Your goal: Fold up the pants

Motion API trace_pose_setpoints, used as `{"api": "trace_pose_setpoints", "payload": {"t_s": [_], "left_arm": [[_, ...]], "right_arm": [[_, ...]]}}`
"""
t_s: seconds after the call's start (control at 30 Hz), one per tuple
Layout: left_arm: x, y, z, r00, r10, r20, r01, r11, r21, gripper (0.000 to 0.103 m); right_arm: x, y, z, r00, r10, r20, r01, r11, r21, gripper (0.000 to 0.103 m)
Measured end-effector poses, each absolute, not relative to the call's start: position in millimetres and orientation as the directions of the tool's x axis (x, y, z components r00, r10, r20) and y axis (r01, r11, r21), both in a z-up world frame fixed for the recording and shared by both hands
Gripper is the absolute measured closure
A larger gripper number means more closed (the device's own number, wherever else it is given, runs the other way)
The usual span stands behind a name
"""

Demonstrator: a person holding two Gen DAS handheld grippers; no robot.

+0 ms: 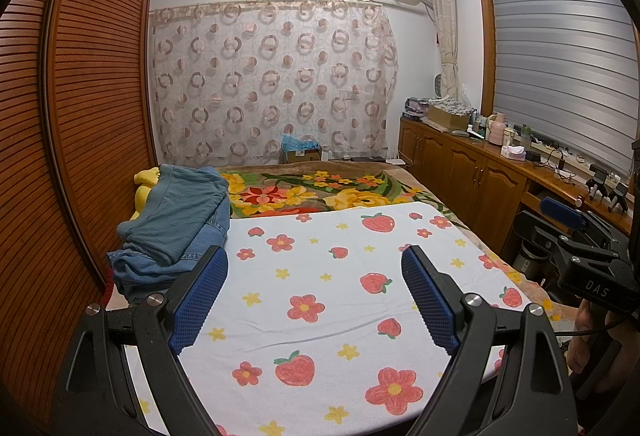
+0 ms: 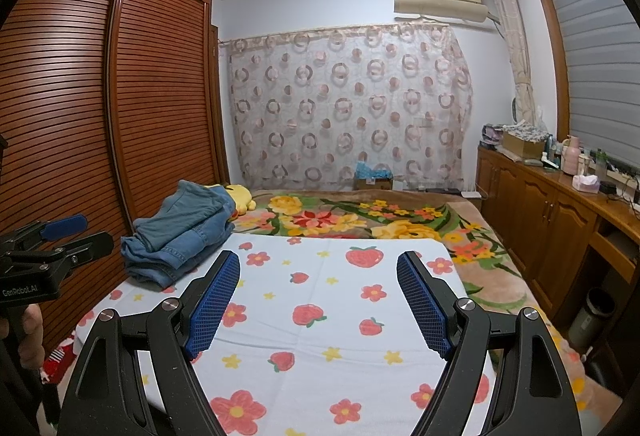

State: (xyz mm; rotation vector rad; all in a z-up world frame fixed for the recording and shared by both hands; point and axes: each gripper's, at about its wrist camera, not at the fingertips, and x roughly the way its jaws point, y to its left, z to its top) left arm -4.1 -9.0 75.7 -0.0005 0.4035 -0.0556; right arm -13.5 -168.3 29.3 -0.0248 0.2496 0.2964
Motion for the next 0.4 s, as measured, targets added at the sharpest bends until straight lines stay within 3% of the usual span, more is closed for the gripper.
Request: {"api": "trace_pose_setpoints", "payload": {"t_s": [0.4], "left_arm": [[-3.9,-7.5,76.3,0.918,-0.055,-0.394,0.054,0.998,-0.013,0.014]], "right_arm": [[-13.5,-168.3,29.1,0.926,0.286,-0.248,-0.292,0.956,0.013,0.020]]}}
